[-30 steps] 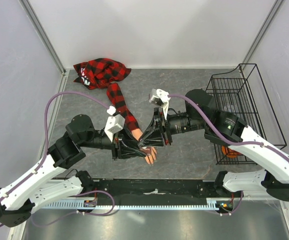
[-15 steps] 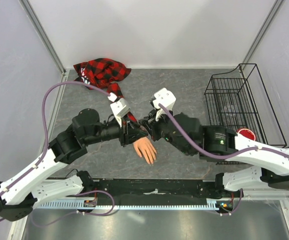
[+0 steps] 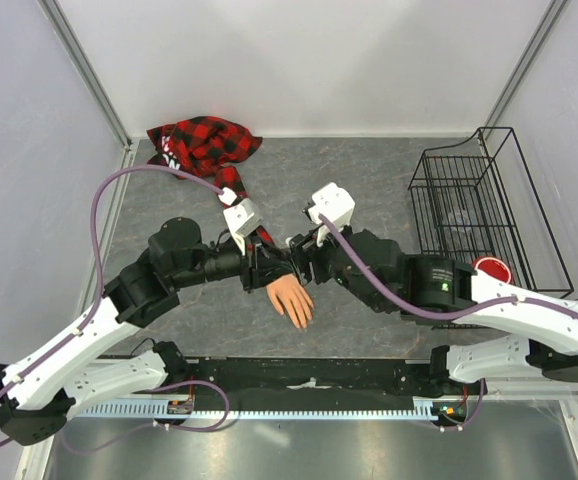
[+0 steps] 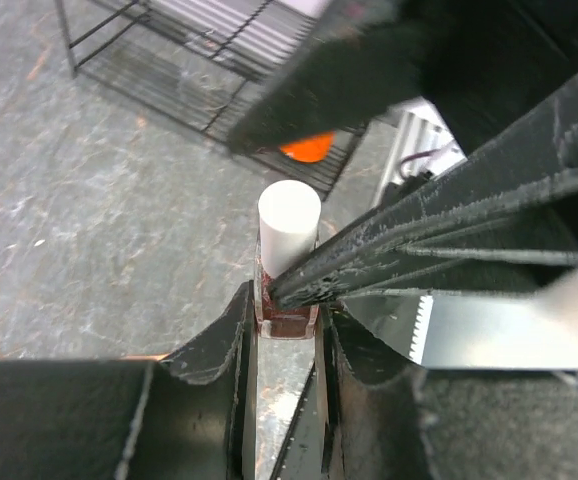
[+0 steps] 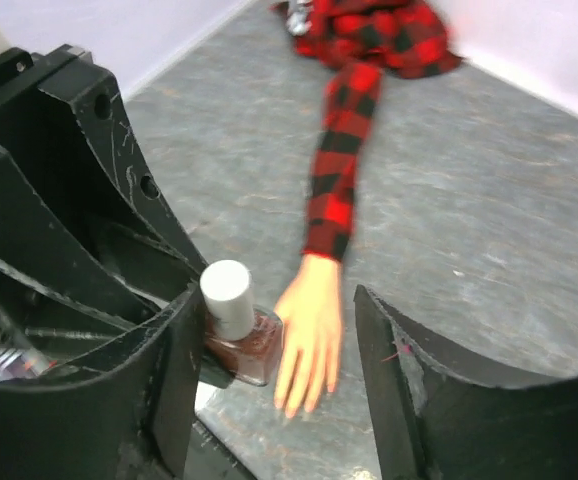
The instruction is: Paint the nails
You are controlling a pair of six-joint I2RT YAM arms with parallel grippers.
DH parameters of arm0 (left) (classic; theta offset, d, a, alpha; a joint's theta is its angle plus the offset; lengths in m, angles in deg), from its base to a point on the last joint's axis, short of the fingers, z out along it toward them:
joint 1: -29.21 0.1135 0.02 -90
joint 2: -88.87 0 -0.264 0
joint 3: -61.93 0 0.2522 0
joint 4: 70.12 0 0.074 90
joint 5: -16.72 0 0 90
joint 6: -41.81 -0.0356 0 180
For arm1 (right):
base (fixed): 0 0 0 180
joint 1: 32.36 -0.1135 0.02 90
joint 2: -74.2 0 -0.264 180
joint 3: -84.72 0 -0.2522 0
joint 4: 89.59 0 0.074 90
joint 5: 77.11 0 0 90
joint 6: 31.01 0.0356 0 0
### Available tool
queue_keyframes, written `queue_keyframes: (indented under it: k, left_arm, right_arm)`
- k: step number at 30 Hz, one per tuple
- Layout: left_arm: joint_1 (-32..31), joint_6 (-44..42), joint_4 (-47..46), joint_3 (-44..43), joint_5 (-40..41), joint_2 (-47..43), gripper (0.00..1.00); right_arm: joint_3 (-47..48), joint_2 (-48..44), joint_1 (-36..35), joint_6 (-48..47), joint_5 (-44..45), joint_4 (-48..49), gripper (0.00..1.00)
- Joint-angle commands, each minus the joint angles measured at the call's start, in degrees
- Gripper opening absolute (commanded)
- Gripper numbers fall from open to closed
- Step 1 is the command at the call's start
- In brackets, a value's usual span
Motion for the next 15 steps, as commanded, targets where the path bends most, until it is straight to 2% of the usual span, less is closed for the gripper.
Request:
queue_keyframes:
  k: [1,2,3,6,7,10,15]
  left_arm:
    - [0.23,-1.62,-4.57,-0.28,-5.26,-3.24,0.02]
    - [0.23,-1.53,-4.22,-0.28,-6.93,-3.77,0.02]
    - [0.23,-1.44,-4.13,-0.28,-10.77,-3.95,0.02]
    - [0.23,-0.04,-4.31,-0.72,-18.25,-3.95,0.02]
    - [0.23,0.66,-4.57,-1.16,-19.94,-3.86,0.02]
    - [0.23,1.81,-5.88,-1.42,-25.39,-3.68,0.02]
    - [0.23,3.22,-8.26,-1.07,-32.86,-3.77,0.02]
  right_arm:
    - [-2.44,-4.55,4.98,-5.61,-18.19,-0.26,0.68]
    - [-2.87,-5.26,6.13,-5.7,-21.0,-0.26,0.71]
    - [-3.05,-5.87,7.45,-5.79,-28.51,0.0,0.72]
    - [-3.49,-7.81,12.55,-5.62,-42.08,1.06,0.77]
    - [-3.32,-8.25,14.21,-5.18,-50.3,1.32,0.78]
    - [-3.14,-8.25,15.81,-3.07,-62.81,3.6,0.81]
    - [-2.35,-7.82,17.83,0.35,-70.24,6.94,0.82]
